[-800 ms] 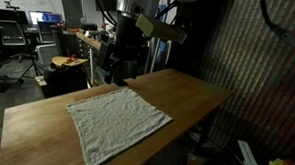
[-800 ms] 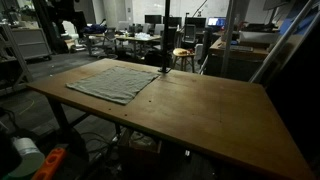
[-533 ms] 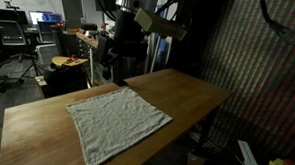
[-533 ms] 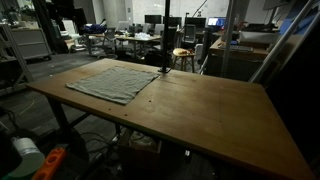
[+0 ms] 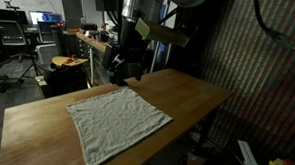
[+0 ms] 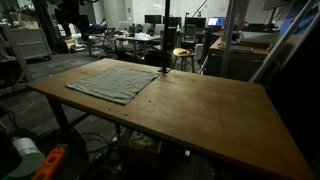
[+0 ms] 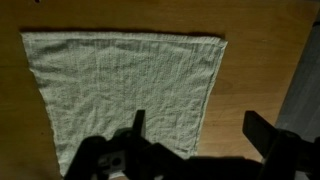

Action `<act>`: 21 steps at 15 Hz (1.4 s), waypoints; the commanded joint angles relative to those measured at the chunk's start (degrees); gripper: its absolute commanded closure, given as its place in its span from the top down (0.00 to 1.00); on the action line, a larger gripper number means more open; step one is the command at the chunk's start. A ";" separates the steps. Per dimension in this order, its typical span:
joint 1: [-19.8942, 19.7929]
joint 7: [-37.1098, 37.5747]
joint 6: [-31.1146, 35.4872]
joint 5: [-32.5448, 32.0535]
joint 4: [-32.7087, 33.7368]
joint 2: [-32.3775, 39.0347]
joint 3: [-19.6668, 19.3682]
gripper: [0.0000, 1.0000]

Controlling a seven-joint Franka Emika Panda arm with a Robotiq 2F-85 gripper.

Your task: Fold the cloth

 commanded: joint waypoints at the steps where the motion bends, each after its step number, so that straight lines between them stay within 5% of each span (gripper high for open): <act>1: -2.01 3.69 1.77 0.81 -1.42 -0.28 -1.18 1.00; 15: -9.20 5.15 9.29 8.61 -12.39 1.41 -10.54 1.00; 21: -8.85 3.89 11.88 14.57 -15.96 3.74 -11.76 1.00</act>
